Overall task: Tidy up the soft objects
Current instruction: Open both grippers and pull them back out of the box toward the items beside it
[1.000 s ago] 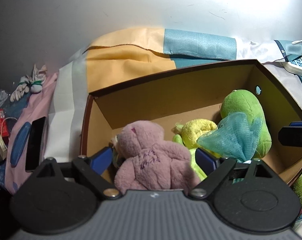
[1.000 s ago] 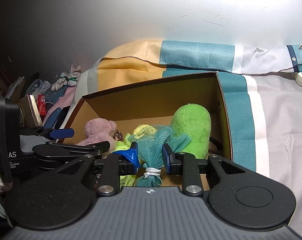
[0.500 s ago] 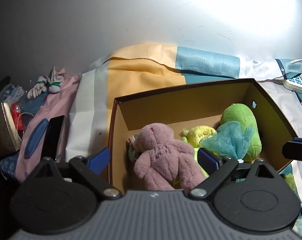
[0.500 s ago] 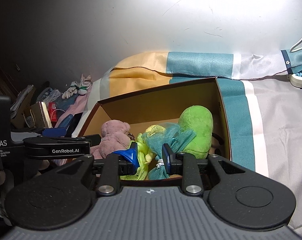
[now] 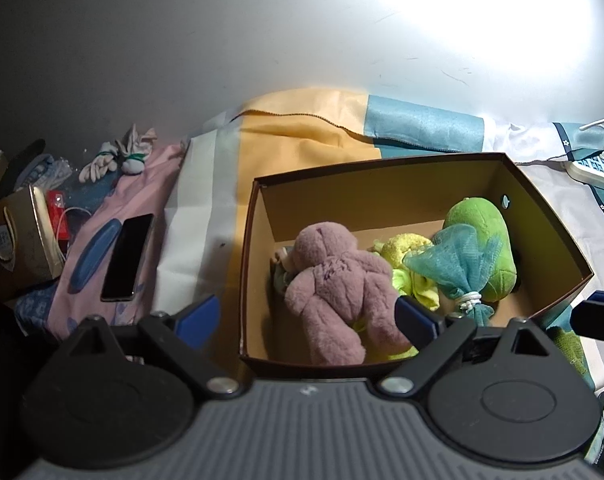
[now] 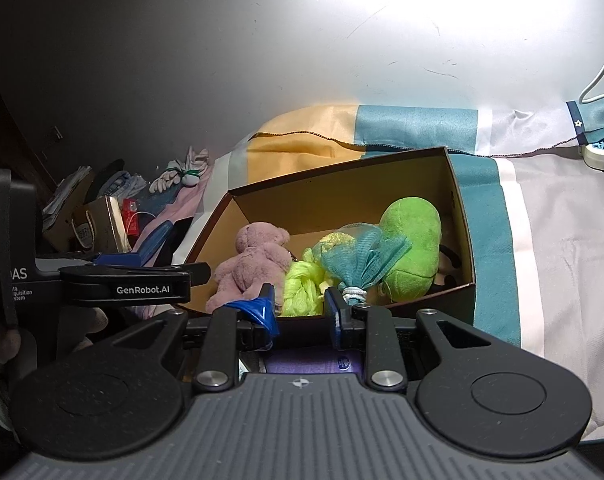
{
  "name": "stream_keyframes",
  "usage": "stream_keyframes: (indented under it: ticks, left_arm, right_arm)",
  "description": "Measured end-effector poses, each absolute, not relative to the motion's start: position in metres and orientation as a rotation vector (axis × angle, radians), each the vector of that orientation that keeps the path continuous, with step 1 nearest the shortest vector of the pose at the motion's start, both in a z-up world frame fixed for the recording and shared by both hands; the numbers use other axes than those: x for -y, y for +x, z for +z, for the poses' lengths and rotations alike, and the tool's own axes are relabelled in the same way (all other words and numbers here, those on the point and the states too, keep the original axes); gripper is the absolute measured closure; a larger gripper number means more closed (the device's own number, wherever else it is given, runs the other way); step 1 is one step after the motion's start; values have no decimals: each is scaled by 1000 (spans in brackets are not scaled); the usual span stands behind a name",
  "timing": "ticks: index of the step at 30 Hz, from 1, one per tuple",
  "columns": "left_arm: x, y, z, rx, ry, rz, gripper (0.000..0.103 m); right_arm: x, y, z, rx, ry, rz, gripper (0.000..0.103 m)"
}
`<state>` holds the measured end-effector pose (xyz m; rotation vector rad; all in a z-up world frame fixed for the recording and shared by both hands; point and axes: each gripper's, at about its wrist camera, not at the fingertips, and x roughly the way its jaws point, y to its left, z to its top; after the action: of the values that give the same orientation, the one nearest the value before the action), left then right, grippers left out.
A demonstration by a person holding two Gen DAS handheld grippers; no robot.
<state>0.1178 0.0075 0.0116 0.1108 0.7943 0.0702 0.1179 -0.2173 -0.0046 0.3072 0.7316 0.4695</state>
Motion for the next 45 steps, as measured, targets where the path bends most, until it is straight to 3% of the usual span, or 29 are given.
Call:
stream_keyframes:
  ticks: [45]
  left_arm:
    - [19,64,0,-846,123,209,9]
  right_arm:
    - [243,72,-24,-725,302,559,91]
